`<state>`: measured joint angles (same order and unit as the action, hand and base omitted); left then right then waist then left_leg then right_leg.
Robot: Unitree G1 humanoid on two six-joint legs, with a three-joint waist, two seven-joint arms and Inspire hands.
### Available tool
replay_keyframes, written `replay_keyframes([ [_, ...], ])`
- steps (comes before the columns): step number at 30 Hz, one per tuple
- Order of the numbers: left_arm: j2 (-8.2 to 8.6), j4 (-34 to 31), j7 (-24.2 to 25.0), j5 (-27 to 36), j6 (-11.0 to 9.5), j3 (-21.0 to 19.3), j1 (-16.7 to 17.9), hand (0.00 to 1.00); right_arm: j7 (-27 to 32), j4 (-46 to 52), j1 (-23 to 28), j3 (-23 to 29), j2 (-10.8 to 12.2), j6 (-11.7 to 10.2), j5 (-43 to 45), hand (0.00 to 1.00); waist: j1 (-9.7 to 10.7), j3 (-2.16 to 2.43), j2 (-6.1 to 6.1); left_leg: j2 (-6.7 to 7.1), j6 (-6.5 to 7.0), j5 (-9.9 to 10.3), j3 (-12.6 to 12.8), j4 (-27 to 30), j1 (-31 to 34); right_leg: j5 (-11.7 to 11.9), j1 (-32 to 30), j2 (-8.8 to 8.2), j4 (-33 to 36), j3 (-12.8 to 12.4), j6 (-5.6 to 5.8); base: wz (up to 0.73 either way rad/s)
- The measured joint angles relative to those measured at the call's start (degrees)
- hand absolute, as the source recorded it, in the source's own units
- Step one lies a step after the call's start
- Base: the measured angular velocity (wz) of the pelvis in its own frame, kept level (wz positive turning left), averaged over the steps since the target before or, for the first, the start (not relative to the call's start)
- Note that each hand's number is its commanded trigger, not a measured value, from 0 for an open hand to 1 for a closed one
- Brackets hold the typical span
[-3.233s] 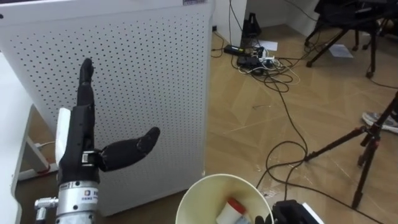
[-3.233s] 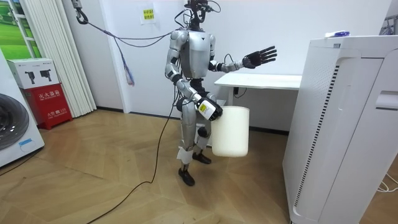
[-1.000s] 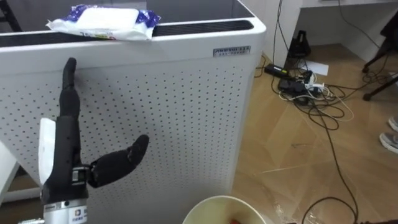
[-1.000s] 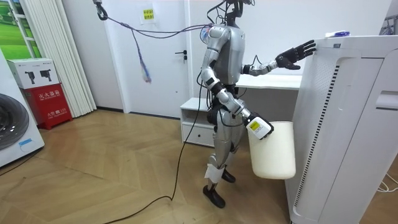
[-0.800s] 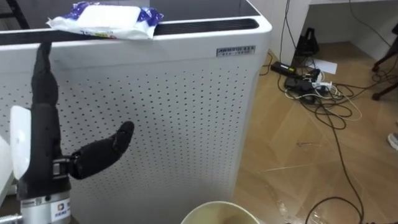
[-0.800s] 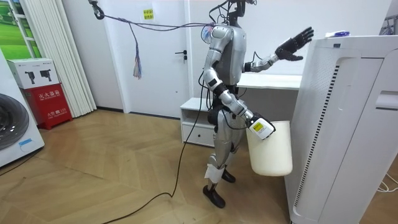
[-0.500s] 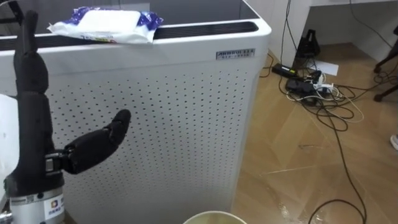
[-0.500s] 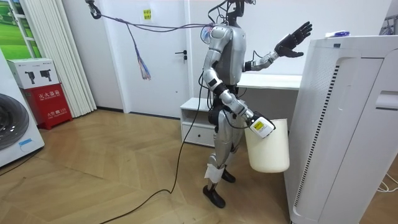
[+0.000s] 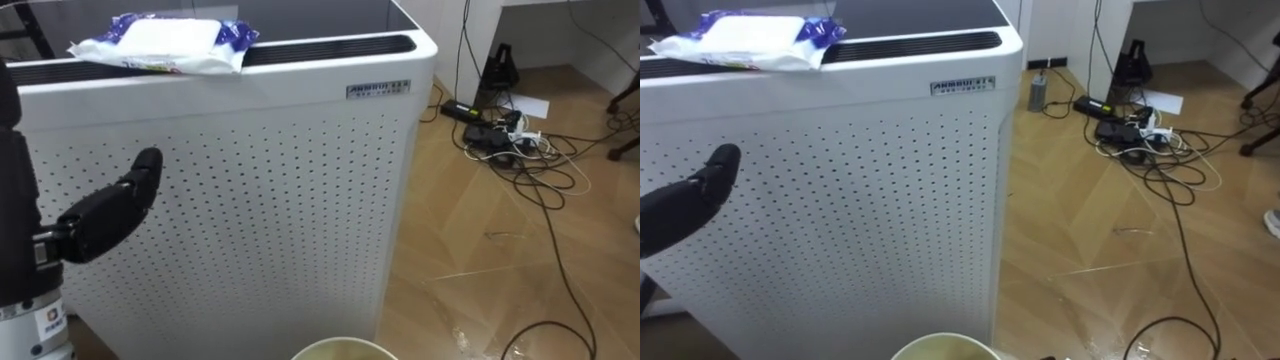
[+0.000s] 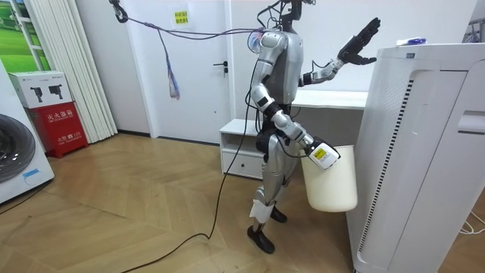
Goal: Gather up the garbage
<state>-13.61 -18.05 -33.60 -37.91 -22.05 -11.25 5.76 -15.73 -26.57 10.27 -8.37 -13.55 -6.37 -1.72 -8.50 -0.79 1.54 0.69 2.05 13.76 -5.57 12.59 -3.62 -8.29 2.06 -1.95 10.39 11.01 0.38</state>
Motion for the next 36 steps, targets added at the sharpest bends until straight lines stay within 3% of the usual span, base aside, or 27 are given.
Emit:
replay_keyframes([
  [6,-1.07,0.00,0.08,-1.65,0.98,-0.05,0.00,0.00,-0.13,0.00,0.02,-0.02,0.04,0.01,-0.01,1.00,-0.19,0.06,0.17,-0.03,0.01,-0.01,-0.19,-0.09,-0.20,0.09,0.80,0.06,-0.89,0.16,0.14,0.01],
  [10,-1.70,0.00,0.08,-4.43,1.32,-0.21,-0.02,0.00,-0.54,0.01,0.01,-0.07,0.12,0.01,-0.03,1.00,-0.22,0.34,0.65,-0.06,0.01,-0.01,-0.19,-0.04,-0.36,0.09,0.87,0.03,-0.80,0.19,0.14,0.00],
  [12,-3.25,0.00,0.08,-6.57,2.15,-0.02,-0.26,0.00,-0.71,0.01,-0.03,-0.50,0.16,0.01,-0.04,1.00,0.07,0.39,1.03,-0.08,0.02,-0.01,-0.22,-0.02,-0.64,0.09,1.18,0.01,-0.76,0.20,0.14,0.00],
  [15,-6.37,0.00,0.15,-6.93,2.38,0.24,-2.09,0.00,-0.64,0.01,-0.05,-0.84,-0.03,0.01,-0.03,1.00,0.30,-0.16,1.99,0.02,0.09,-0.05,-0.51,-0.04,-0.50,0.19,1.37,-0.07,-0.75,0.35,0.29,0.04],
  [17,-8.09,0.00,0.15,-6.93,2.76,0.25,-3.08,0.00,-0.62,0.01,-0.04,-1.51,-0.48,0.08,-0.04,1.00,0.41,-0.17,2.51,0.03,0.11,-0.06,-0.35,-0.52,-0.40,0.23,1.14,-0.07,-0.73,0.19,0.33,-0.03],
  [25,-10.41,0.05,0.60,-7.95,3.62,0.89,-4.11,0.00,-1.11,0.37,-0.28,-3.00,-3.13,0.16,0.07,1.00,0.52,0.04,2.98,0.05,0.18,-0.24,0.49,-0.88,-0.57,0.22,0.84,-0.06,-0.83,-0.15,0.33,-0.01],
  [28,-11.04,0.48,0.60,-9.07,4.93,1.46,-4.96,0.00,-1.05,0.56,-0.61,-3.01,-4.31,0.16,0.96,1.00,0.54,-0.15,3.34,0.06,0.18,-0.24,0.71,-0.86,-0.90,0.23,0.85,-0.07,-0.80,-1.39,0.33,-0.03],
  [31,-12.38,1.98,1.65,-9.07,6.72,3.06,-8.04,0.00,-0.39,0.62,-1.55,-3.05,-5.03,0.21,1.66,1.00,0.53,-0.49,4.01,0.07,0.20,-0.26,0.96,-0.87,-0.82,0.29,0.79,-0.12,-0.81,-1.57,0.44,0.00],
  [34,-13.06,3.01,2.91,-8.99,8.46,3.85,-10.02,0.00,-0.32,0.74,-1.99,-3.50,-5.33,0.27,1.71,1.00,1.05,-0.34,4.81,0.00,0.20,-0.26,1.03,-0.88,-0.57,0.28,0.74,-0.01,-0.85,-1.54,0.44,0.00],
  [36,-14.43,4.33,4.08,-8.94,9.45,4.66,-11.09,0.00,-0.53,0.74,-2.46,-4.00,-5.47,0.77,1.80,1.00,1.70,0.05,5.47,0.00,0.20,-0.26,1.00,-0.88,-0.43,0.28,0.62,0.01,-0.81,-1.52,0.44,0.00],
])
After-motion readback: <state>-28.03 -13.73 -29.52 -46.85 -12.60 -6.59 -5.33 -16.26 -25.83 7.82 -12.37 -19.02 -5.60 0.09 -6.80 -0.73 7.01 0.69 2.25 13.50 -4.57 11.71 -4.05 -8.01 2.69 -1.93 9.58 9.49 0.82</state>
